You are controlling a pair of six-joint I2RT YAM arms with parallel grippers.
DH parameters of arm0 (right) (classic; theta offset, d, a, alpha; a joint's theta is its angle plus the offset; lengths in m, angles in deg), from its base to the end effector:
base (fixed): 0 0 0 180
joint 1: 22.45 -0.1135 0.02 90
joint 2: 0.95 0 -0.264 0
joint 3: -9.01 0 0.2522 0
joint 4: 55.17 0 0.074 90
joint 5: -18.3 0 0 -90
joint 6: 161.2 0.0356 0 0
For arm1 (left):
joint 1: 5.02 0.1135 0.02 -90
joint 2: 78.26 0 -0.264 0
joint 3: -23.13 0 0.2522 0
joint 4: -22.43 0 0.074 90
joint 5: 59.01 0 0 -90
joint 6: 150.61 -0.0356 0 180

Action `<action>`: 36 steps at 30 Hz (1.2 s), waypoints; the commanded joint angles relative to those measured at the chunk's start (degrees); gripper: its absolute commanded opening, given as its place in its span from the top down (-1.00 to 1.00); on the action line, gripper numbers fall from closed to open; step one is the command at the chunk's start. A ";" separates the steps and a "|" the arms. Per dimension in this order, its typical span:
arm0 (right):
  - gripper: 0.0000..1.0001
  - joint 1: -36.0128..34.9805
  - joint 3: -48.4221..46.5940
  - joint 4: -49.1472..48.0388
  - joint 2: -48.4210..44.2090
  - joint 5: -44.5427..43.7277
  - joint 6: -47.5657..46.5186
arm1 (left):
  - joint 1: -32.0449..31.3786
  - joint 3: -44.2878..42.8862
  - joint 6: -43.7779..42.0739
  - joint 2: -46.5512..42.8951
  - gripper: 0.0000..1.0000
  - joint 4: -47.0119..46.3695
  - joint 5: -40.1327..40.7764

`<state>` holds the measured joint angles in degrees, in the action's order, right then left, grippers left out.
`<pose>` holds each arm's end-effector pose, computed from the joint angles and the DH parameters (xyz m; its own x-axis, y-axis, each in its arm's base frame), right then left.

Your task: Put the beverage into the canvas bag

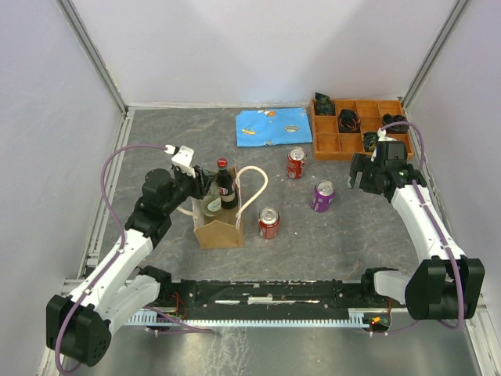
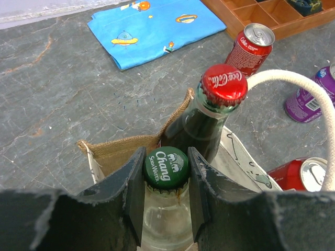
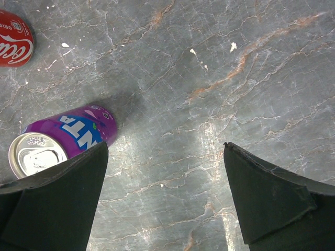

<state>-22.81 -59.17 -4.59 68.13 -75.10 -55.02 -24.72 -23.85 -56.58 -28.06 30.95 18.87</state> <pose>0.2461 -0.0006 0.2704 -0.7428 0.2735 -0.6110 0.2475 0.9603 0.1290 0.1946 -0.0776 0.2800 -0.2279 0.0086 -0.9737 0.5084 0.8539 -0.1114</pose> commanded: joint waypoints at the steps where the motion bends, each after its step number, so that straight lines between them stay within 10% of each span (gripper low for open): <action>1: -0.99 -0.07 -3.47 -0.06 0.60 0.75 -1.13 | -1.08 0.48 0.51 -1.91 0.95 -15.62 0.75; 36: -0.99 -0.17 -7.34 3.39 3.79 2.73 -0.72 | -5.49 18.61 -11.42 -6.73 0.95 -33.80 7.46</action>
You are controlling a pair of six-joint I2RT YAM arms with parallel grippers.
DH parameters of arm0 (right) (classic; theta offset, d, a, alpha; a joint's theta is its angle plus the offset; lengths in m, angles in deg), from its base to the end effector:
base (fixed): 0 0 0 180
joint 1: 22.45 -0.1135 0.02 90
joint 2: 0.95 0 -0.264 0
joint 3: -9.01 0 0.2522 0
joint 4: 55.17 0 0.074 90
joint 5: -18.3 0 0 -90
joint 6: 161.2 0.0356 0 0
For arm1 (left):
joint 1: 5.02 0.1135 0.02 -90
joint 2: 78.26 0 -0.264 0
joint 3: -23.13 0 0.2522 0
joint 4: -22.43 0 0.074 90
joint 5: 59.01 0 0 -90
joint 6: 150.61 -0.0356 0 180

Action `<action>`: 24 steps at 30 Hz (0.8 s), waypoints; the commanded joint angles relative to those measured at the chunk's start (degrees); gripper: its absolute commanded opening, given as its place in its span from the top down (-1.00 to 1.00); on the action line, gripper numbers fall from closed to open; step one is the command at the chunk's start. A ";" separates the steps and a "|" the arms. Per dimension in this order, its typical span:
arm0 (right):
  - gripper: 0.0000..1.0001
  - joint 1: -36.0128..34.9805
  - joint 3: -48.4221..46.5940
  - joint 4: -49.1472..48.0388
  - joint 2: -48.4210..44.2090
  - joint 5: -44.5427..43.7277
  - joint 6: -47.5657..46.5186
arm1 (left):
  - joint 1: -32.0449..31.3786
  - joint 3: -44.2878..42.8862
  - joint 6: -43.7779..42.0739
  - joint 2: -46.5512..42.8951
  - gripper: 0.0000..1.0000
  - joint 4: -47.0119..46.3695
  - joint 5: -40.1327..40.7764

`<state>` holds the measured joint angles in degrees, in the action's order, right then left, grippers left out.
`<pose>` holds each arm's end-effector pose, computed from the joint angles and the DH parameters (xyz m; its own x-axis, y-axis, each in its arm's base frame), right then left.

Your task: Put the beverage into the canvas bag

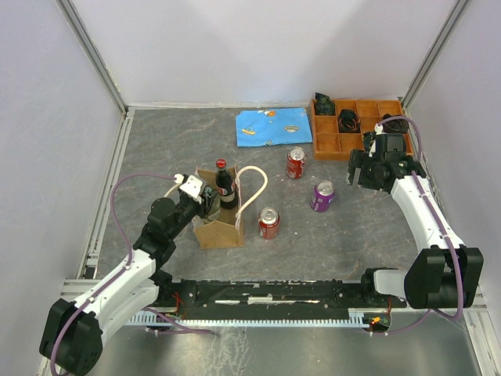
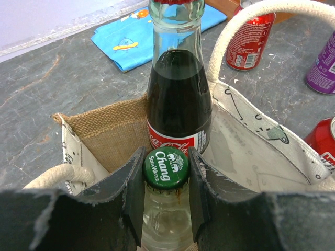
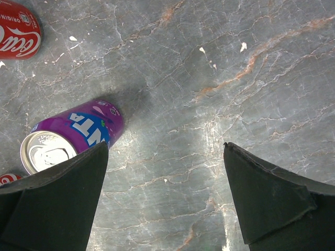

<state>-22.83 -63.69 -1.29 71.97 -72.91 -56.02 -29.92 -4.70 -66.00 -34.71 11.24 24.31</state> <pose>0.2589 0.0010 0.2761 -0.7803 0.2566 -0.5704 0.2177 0.9664 0.1370 0.1619 -0.0797 0.2184 -0.0222 0.1131 -0.9933 0.5278 0.8452 0.0845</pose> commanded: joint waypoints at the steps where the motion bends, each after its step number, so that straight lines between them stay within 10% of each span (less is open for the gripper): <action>1: -0.99 -0.14 -2.92 0.21 0.01 0.59 0.36 | -0.25 -0.22 -1.73 0.39 0.95 -14.77 2.02; 24: -0.99 -0.30 -6.52 1.66 2.39 1.21 1.52 | -0.56 4.99 -0.81 4.37 0.95 -23.47 3.04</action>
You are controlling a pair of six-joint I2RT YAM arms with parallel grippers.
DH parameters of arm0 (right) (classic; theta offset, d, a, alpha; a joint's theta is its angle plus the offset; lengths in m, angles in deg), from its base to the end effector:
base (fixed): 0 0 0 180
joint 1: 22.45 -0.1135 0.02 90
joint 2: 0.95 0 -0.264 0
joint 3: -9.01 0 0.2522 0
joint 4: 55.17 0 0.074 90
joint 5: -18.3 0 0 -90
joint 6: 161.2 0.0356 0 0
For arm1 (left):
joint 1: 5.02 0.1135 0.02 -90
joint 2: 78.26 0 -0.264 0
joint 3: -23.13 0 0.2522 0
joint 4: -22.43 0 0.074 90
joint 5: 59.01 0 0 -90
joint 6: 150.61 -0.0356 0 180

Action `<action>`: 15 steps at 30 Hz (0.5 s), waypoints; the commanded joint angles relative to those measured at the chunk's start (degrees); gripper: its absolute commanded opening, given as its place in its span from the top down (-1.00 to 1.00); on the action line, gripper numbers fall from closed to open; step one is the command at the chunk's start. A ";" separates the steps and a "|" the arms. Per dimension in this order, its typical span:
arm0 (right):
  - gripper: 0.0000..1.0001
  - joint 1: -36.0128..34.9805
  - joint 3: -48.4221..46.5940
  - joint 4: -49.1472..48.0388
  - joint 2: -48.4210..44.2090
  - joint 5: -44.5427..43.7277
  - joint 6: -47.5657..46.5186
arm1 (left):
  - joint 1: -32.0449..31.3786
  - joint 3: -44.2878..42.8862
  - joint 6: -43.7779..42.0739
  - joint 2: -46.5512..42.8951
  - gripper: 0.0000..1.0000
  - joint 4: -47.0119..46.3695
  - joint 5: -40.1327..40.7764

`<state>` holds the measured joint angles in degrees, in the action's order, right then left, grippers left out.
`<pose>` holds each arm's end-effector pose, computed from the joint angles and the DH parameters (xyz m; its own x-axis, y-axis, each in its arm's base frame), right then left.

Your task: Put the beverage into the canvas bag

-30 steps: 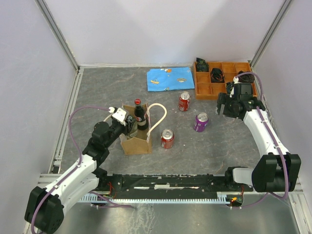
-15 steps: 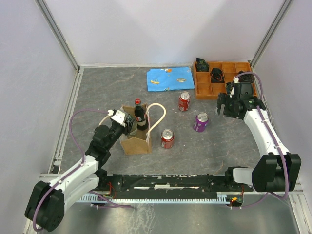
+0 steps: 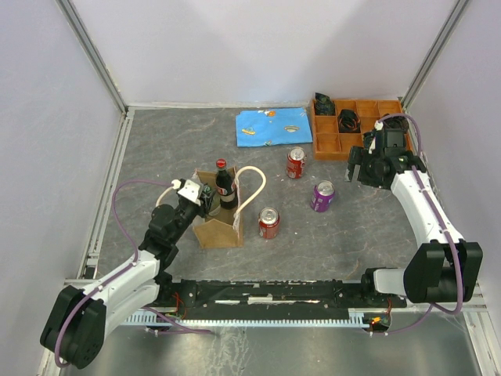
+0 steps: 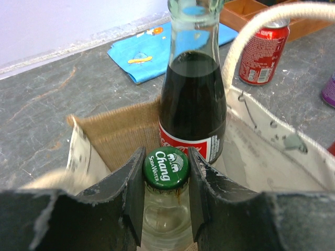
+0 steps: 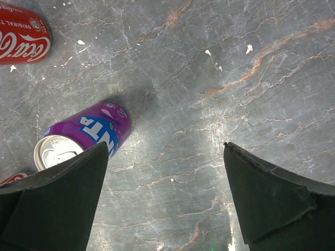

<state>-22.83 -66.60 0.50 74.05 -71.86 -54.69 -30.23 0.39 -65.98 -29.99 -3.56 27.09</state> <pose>0.2666 0.0017 0.2813 -0.7874 0.2790 -0.5498 0.2281 0.9603 0.1606 0.1631 -0.0794 0.2027 0.0528 0.0784 -0.9955 0.4837 0.8702 0.0941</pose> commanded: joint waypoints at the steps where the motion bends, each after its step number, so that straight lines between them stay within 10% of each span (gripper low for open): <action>1: -0.99 -0.26 -3.81 -0.13 0.51 0.16 0.25 | -0.21 -0.17 -0.87 -0.37 0.95 -8.39 -0.05; 3: -0.99 -0.32 -4.12 -0.30 0.84 0.33 0.49 | -0.22 -0.59 -0.71 -0.52 0.92 -7.17 -0.80; 10: -0.99 -0.47 -3.73 -1.08 1.15 0.43 1.28 | -0.25 -1.51 -0.15 -4.44 -0.39 1.05 -4.04; 15: -0.99 -0.50 -2.84 -1.53 1.09 0.43 1.50 | -0.21 -3.48 -0.13 -9.58 -0.67 7.70 -4.68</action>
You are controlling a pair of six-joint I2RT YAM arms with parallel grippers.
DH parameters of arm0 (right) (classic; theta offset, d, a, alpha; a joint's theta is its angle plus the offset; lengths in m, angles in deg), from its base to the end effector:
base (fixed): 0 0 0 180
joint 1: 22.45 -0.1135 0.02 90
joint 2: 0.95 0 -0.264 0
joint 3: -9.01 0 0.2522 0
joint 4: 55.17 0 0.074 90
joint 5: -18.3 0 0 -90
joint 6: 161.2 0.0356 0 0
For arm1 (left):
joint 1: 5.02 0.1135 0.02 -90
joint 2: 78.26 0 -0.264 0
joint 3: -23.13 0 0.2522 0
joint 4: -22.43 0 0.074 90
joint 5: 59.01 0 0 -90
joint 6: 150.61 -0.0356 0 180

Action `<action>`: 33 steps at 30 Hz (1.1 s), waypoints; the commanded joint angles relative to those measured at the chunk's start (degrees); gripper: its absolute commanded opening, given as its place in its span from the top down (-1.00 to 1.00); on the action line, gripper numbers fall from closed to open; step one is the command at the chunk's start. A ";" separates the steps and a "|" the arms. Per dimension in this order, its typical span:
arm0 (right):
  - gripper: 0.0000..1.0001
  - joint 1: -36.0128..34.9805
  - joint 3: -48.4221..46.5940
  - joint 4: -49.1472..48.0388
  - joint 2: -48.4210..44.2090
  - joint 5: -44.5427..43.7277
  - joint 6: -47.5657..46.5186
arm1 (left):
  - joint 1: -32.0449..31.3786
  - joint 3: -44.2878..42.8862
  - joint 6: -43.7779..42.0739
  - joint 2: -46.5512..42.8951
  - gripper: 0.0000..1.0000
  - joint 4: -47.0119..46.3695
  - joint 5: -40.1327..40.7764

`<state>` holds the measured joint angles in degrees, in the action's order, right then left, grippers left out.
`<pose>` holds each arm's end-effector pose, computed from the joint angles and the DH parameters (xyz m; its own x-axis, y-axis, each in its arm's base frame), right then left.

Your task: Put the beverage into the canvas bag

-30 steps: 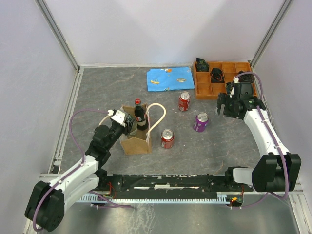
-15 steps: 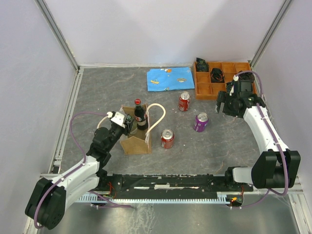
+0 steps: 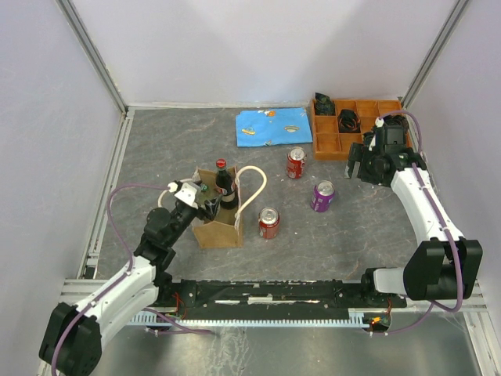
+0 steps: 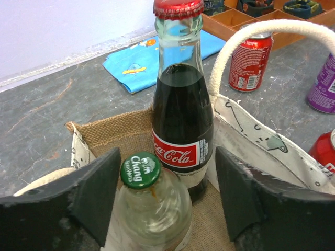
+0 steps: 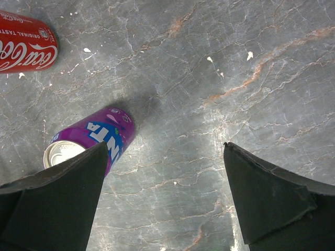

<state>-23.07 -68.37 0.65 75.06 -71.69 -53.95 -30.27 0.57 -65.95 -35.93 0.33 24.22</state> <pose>0.2720 0.0029 0.2865 -0.7802 0.2881 -0.5552 0.2308 0.9576 0.1725 0.1533 -0.0769 0.2104 0.0859 0.0616 -0.9944 0.5244 0.8458 0.0978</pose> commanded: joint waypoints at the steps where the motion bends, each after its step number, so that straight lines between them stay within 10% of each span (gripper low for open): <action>1: -0.99 -0.26 -0.95 -1.76 0.15 0.25 0.76 | -0.19 -4.39 -0.07 -4.90 -0.68 5.38 -1.87; 9: -0.99 -0.26 -0.92 -2.70 0.70 0.12 0.80 | -0.18 -18.06 -1.30 -9.06 -0.67 17.76 -5.05; 18: -0.99 -0.24 -3.81 -3.54 2.11 -0.58 3.59 | -5.07 -47.02 -15.63 14.79 -0.57 39.03 -37.43; 26: -0.99 0.19 -6.24 2.43 1.44 -4.16 5.97 | -18.55 -70.16 -43.16 37.12 -0.68 74.01 -37.93; 33: -0.99 1.95 -8.40 8.43 0.33 -5.20 4.42 | -25.14 -71.89 -52.54 45.01 -0.86 87.26 -31.59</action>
<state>-22.15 -74.32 5.72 77.55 -75.05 -49.14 -52.98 -69.96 -108.40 7.80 75.91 -9.92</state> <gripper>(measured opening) 0.991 0.913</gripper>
